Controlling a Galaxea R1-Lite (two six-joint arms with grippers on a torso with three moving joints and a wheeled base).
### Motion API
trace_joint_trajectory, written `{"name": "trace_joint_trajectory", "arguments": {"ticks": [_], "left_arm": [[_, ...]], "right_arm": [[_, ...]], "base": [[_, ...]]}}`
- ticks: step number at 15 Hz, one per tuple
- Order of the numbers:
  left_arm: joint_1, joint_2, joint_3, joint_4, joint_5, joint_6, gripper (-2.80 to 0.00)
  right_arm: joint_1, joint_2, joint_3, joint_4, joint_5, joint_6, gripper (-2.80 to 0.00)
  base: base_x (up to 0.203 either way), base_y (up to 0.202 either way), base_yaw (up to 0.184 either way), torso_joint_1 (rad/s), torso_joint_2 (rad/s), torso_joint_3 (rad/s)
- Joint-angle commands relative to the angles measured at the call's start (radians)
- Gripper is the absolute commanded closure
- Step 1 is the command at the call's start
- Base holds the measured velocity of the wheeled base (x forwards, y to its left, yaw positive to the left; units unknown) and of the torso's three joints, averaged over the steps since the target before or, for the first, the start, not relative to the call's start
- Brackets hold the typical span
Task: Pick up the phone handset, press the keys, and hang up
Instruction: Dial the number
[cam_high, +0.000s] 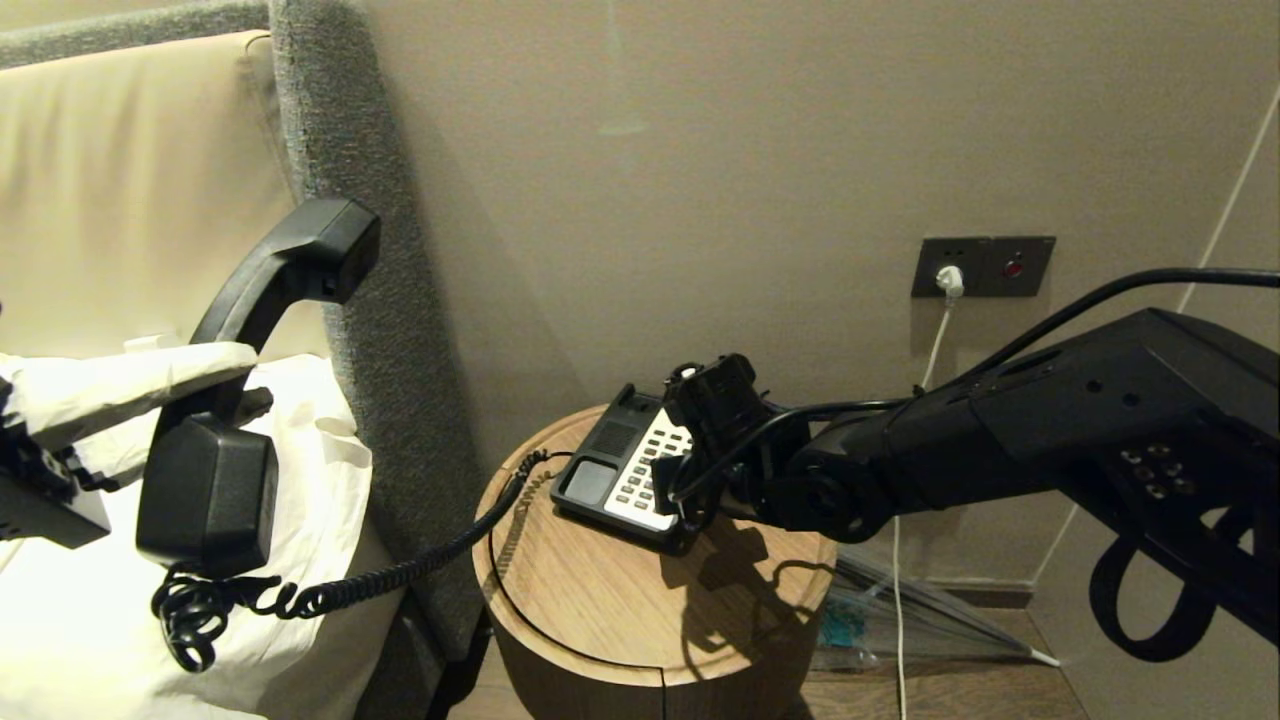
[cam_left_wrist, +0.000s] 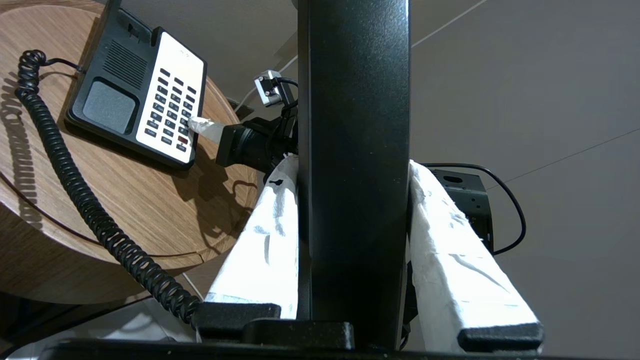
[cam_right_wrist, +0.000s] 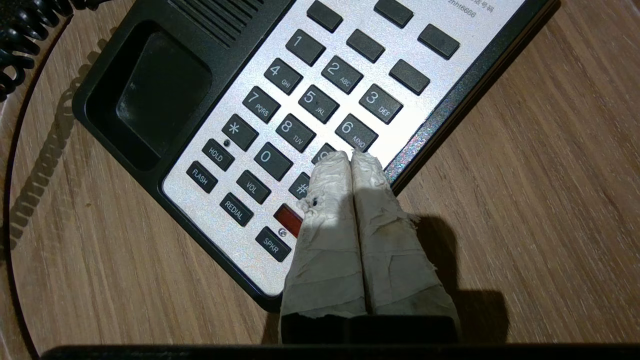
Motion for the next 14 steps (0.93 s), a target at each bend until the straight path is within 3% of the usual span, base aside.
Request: {"name": "trace_joint_trajectory", "arguments": {"ticks": [1, 14], "left_arm": [[0.001, 0.000, -0.001, -0.002, -0.005, -0.006, 0.00], [0.001, 0.000, 0.005, -0.002, -0.005, -0.006, 0.00]], "right_arm": [[0.007, 0.000, 0.000, 0.000, -0.001, 0.002, 0.00], [0.021, 0.031, 0.005, -0.006, -0.003, 0.000, 0.00]], "base": [[0.000, 0.000, 0.000, 0.000, 0.00, 0.000], [0.000, 0.000, 0.000, 0.000, 0.00, 0.000]]}}
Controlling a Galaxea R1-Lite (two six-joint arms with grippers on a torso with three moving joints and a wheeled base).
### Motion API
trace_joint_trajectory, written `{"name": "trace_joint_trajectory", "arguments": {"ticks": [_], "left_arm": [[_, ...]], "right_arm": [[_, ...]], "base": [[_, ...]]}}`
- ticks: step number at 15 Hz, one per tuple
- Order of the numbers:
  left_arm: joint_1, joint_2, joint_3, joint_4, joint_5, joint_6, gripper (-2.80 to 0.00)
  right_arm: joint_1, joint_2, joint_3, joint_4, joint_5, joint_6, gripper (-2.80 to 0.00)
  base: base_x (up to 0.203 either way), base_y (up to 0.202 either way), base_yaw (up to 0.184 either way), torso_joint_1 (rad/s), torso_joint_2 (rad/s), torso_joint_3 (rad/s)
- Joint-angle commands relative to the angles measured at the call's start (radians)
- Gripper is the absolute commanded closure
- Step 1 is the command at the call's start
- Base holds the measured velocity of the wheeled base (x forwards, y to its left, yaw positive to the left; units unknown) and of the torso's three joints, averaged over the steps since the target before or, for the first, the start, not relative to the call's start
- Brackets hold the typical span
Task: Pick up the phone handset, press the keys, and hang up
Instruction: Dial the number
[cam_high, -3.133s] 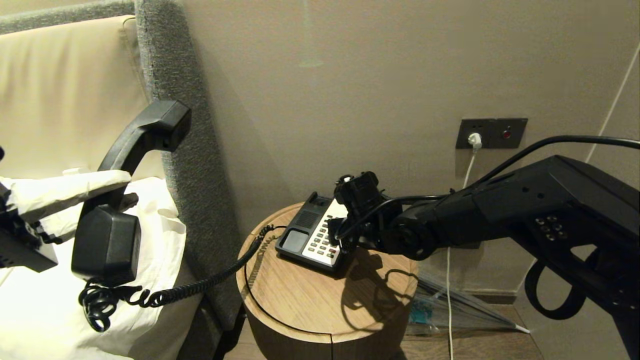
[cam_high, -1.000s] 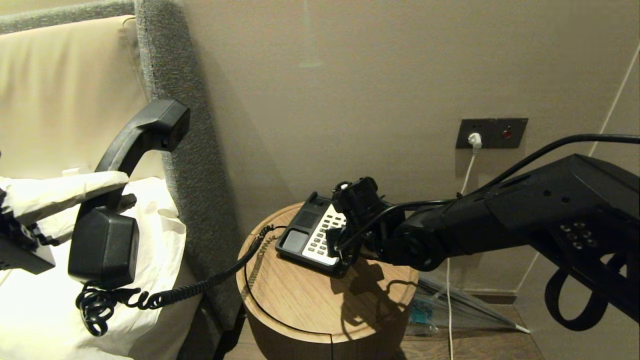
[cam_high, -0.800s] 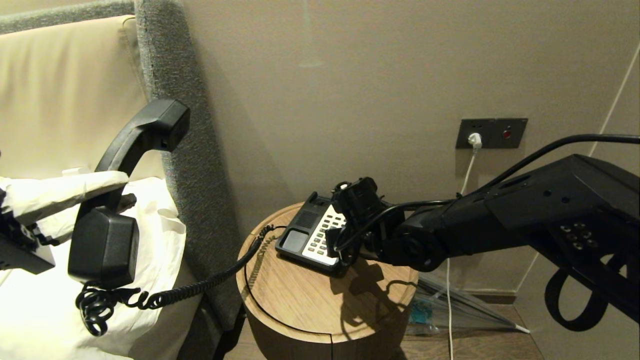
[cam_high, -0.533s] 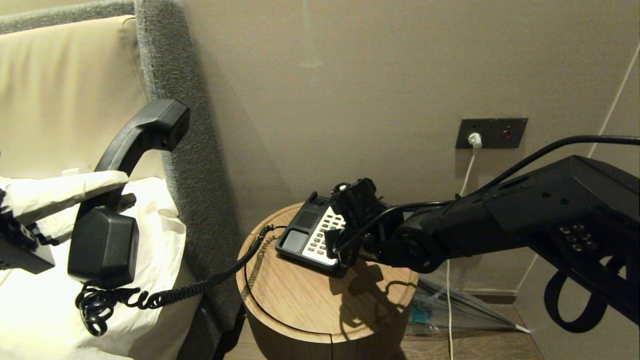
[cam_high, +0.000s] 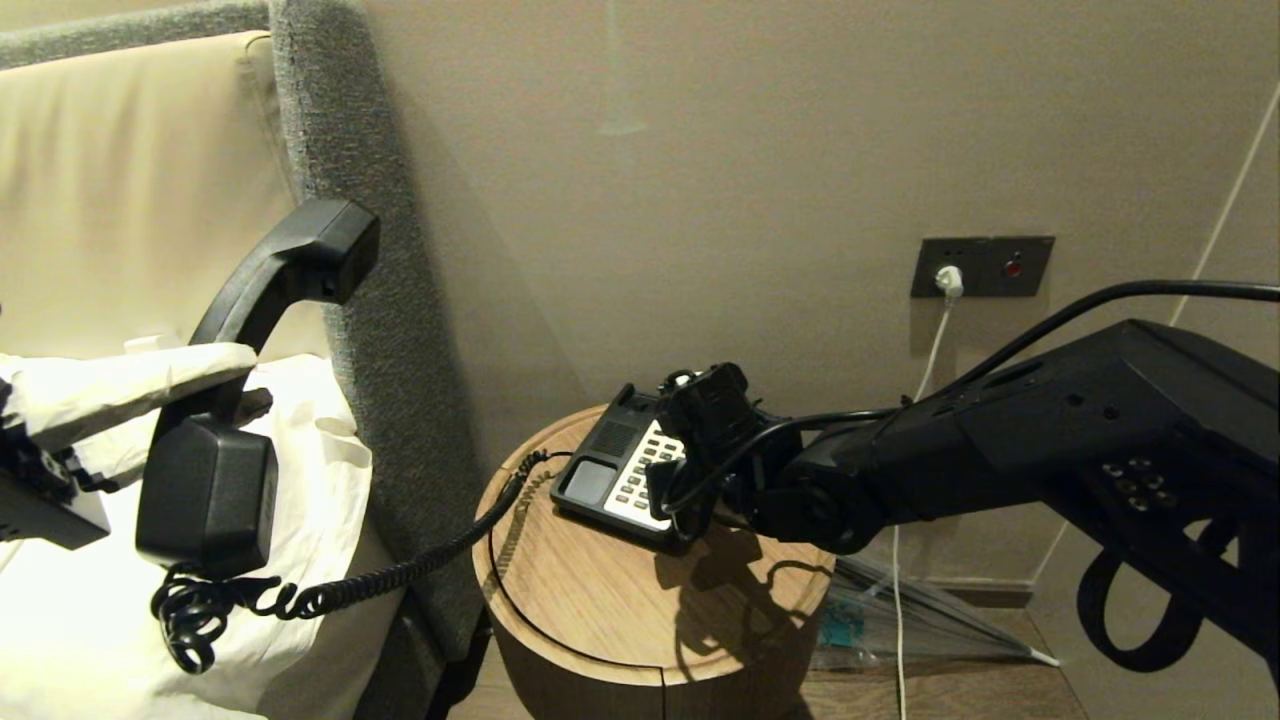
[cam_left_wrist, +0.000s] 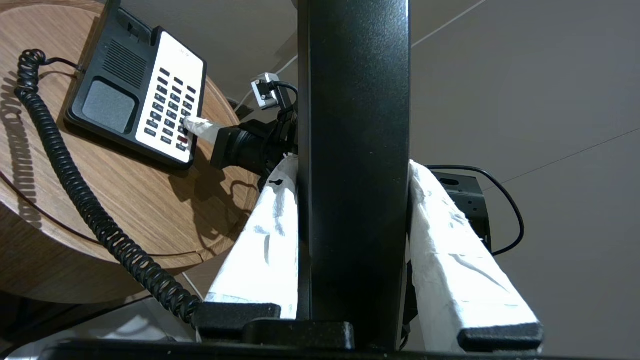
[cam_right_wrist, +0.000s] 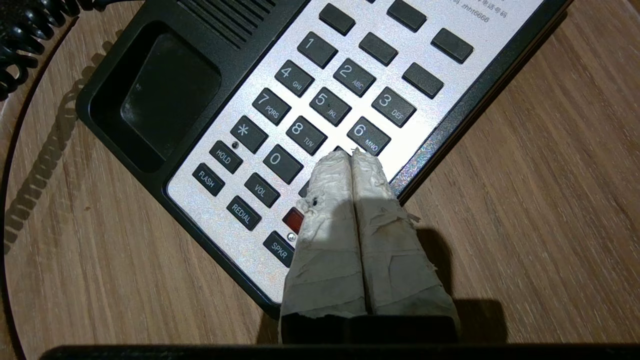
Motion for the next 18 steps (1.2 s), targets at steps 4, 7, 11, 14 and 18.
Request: {"name": "trace_joint_trajectory", "arguments": {"ticks": [4, 7, 11, 14, 18], "left_arm": [[0.000, 0.000, 0.006, -0.003, -0.005, -0.005, 0.00], [0.000, -0.002, 0.006, -0.003, -0.005, -0.005, 0.00], [0.001, -0.003, 0.006, -0.003, -0.005, -0.005, 0.00], [0.000, -0.003, 0.005, -0.003, -0.005, -0.005, 0.00], [0.001, -0.003, 0.006, -0.003, -0.005, -0.005, 0.00]], "right_arm": [[0.005, 0.004, 0.010, 0.000, -0.001, 0.003, 0.00], [0.004, -0.011, 0.006, 0.003, -0.001, 0.005, 0.00], [0.003, -0.029, -0.026, 0.009, 0.000, 0.005, 0.00], [0.003, -0.014, -0.075, 0.010, -0.001, 0.005, 0.00], [-0.001, 0.030, -0.141, 0.012, -0.002, 0.005, 0.00]], "base": [[0.000, 0.000, 0.000, 0.000, 0.00, 0.000], [0.000, 0.000, 0.000, 0.000, 0.00, 0.000], [0.000, 0.000, 0.000, 0.000, 0.00, 0.000], [0.000, 0.000, 0.000, 0.000, 0.00, 0.000], [0.000, 0.000, 0.000, 0.000, 0.00, 0.000]]}}
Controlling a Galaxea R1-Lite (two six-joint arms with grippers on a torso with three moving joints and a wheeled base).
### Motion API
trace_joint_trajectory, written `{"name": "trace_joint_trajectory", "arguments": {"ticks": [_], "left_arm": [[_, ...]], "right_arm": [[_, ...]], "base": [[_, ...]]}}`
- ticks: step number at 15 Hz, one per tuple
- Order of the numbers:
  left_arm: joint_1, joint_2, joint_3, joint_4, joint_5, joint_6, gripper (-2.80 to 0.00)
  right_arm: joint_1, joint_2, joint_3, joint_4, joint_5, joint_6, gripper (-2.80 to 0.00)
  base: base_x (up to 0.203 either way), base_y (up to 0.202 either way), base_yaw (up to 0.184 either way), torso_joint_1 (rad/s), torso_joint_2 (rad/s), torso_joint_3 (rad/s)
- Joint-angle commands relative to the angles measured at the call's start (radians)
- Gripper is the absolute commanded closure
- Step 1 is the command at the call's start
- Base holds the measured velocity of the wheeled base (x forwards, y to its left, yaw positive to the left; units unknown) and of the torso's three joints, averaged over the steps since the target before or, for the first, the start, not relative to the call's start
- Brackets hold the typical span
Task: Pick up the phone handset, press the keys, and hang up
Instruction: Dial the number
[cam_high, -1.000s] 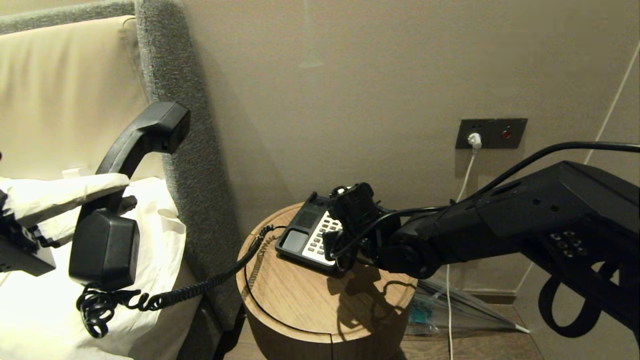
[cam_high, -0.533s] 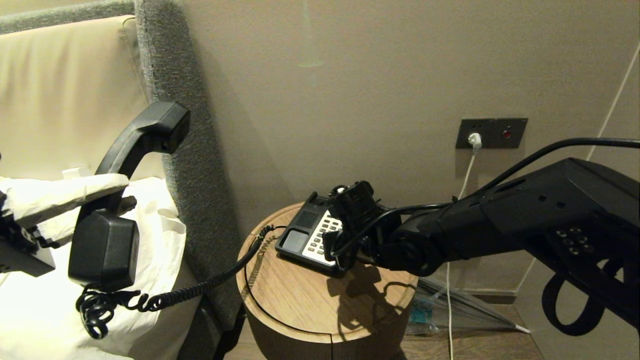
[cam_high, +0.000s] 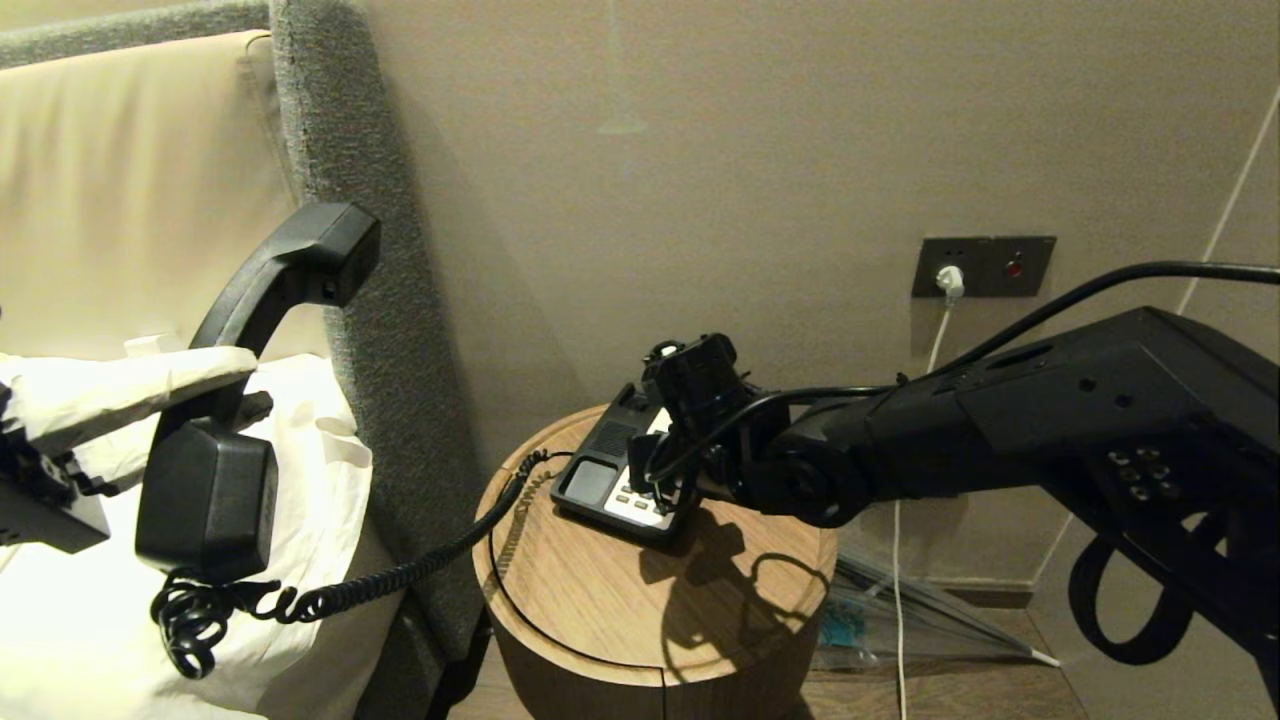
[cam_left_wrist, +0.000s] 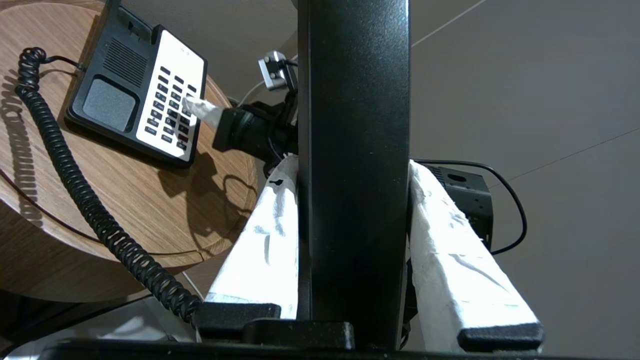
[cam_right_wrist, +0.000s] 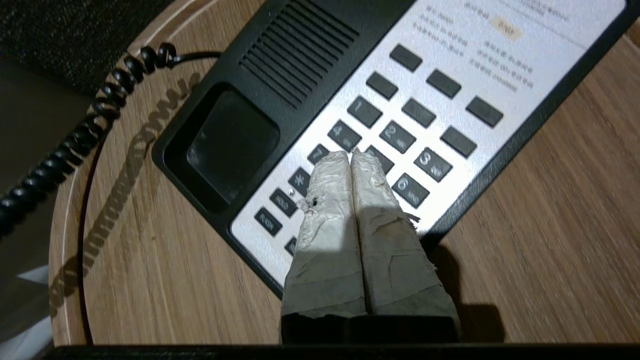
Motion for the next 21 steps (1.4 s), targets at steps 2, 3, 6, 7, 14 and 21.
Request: {"name": "trace_joint_trajectory", "arguments": {"ticks": [2, 3, 6, 7, 14, 21], "left_arm": [[0.001, 0.001, 0.000, -0.002, -0.005, -0.006, 0.00], [0.001, 0.001, 0.001, -0.002, -0.005, -0.006, 0.00], [0.001, 0.001, 0.001, -0.002, -0.005, -0.006, 0.00], [0.001, 0.001, 0.001, -0.002, -0.005, -0.006, 0.00], [0.001, 0.001, 0.001, -0.002, -0.005, -0.006, 0.00], [0.001, 0.003, 0.002, -0.002, -0.005, -0.006, 0.00]], "right_arm": [[-0.005, 0.030, -0.031, -0.002, -0.003, 0.002, 0.00], [-0.008, 0.031, -0.030, -0.002, -0.003, 0.002, 0.00], [-0.015, 0.032, -0.024, 0.005, -0.003, 0.002, 0.00], [-0.015, 0.032, -0.024, 0.005, -0.003, 0.002, 0.00], [-0.018, 0.036, -0.014, 0.005, -0.003, 0.001, 0.00], [-0.020, 0.047, -0.010, 0.002, -0.003, -0.001, 0.00]], "base": [[0.000, 0.000, 0.000, 0.000, 0.00, 0.000], [0.000, 0.000, 0.000, 0.000, 0.00, 0.000], [0.000, 0.000, 0.000, 0.000, 0.00, 0.000], [0.000, 0.000, 0.000, 0.000, 0.00, 0.000], [0.000, 0.000, 0.000, 0.000, 0.00, 0.000], [0.000, 0.000, 0.000, 0.000, 0.00, 0.000]]}}
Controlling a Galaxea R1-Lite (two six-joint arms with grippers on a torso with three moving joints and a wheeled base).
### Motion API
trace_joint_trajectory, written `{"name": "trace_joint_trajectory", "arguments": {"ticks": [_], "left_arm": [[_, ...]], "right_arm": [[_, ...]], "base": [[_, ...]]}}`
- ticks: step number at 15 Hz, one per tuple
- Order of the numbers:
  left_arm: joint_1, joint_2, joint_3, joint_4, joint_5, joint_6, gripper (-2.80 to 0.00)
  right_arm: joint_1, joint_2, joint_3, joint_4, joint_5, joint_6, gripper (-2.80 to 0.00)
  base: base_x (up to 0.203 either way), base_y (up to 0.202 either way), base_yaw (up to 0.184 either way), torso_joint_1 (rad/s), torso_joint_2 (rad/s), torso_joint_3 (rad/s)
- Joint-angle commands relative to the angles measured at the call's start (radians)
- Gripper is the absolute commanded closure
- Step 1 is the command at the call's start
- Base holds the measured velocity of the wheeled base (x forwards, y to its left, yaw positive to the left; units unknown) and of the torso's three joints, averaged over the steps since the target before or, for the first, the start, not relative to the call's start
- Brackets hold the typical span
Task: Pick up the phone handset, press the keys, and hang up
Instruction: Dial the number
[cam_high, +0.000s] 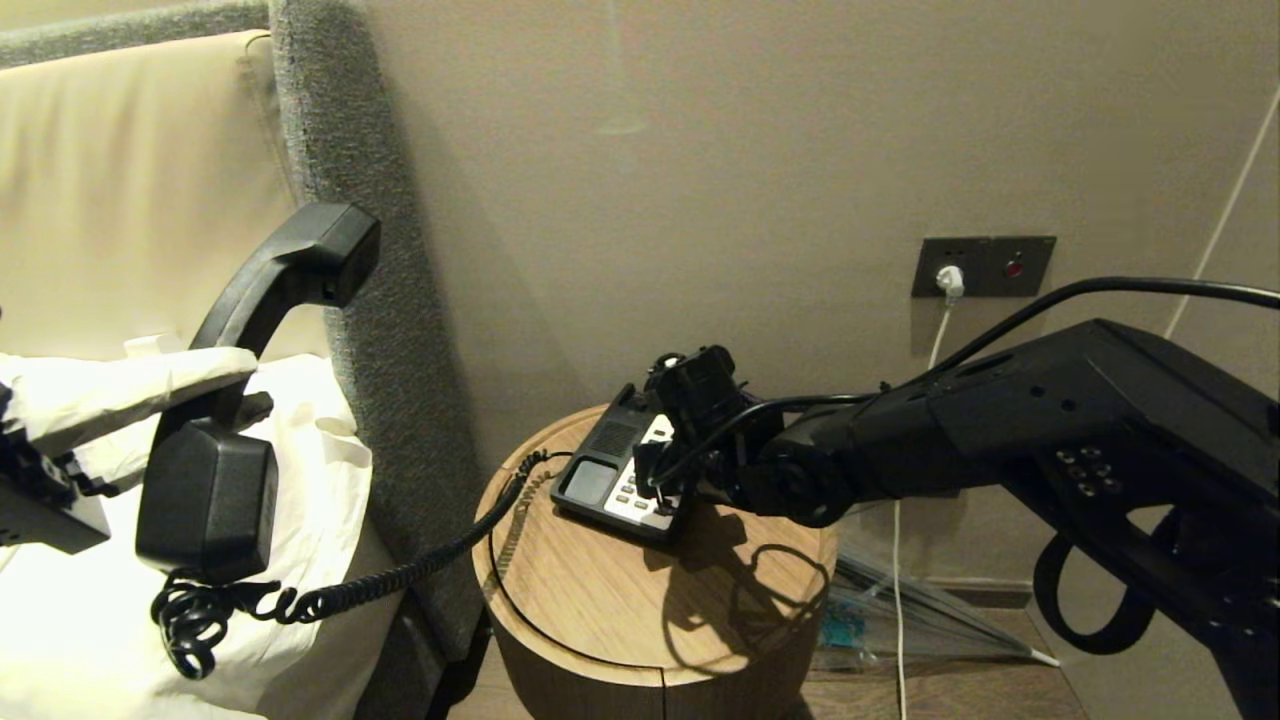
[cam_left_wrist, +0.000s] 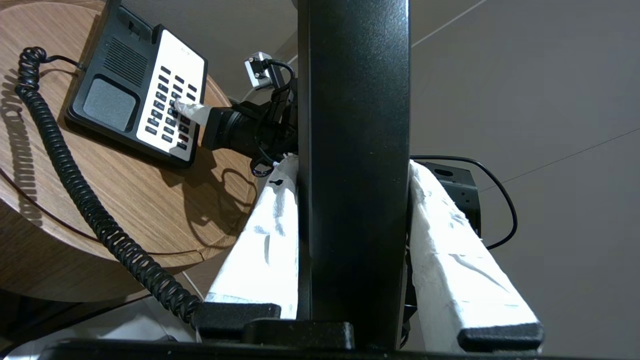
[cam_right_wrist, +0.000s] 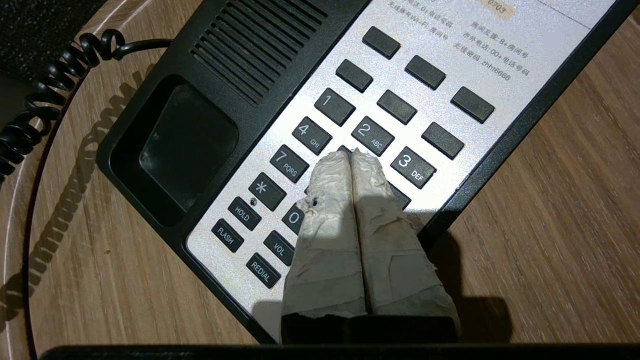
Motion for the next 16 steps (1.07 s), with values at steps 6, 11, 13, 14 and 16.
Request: {"name": "trace_joint_trajectory", "arguments": {"ticks": [6, 11, 13, 14, 16], "left_arm": [[0.001, 0.001, 0.007, -0.003, -0.005, -0.006, 0.00], [0.001, 0.001, 0.009, -0.003, -0.005, -0.006, 0.00], [0.001, 0.001, 0.009, -0.003, -0.005, -0.006, 0.00], [0.001, 0.001, 0.009, -0.003, -0.005, -0.006, 0.00], [0.001, 0.002, 0.011, -0.003, -0.005, -0.006, 0.00]], "right_arm": [[-0.004, 0.010, -0.003, -0.003, -0.002, 0.002, 0.00], [-0.004, 0.015, 0.006, -0.005, -0.002, 0.002, 0.00], [-0.004, 0.023, 0.002, -0.007, -0.002, 0.002, 0.00], [-0.003, 0.023, -0.001, -0.005, -0.002, 0.002, 0.00], [-0.003, 0.015, -0.001, -0.002, -0.002, 0.004, 0.00]], "base": [[0.000, 0.000, 0.000, 0.000, 0.00, 0.000], [0.000, 0.000, 0.000, 0.000, 0.00, 0.000], [0.000, 0.000, 0.000, 0.000, 0.00, 0.000], [0.000, 0.000, 0.000, 0.000, 0.00, 0.000], [0.000, 0.000, 0.000, 0.000, 0.00, 0.000]]}}
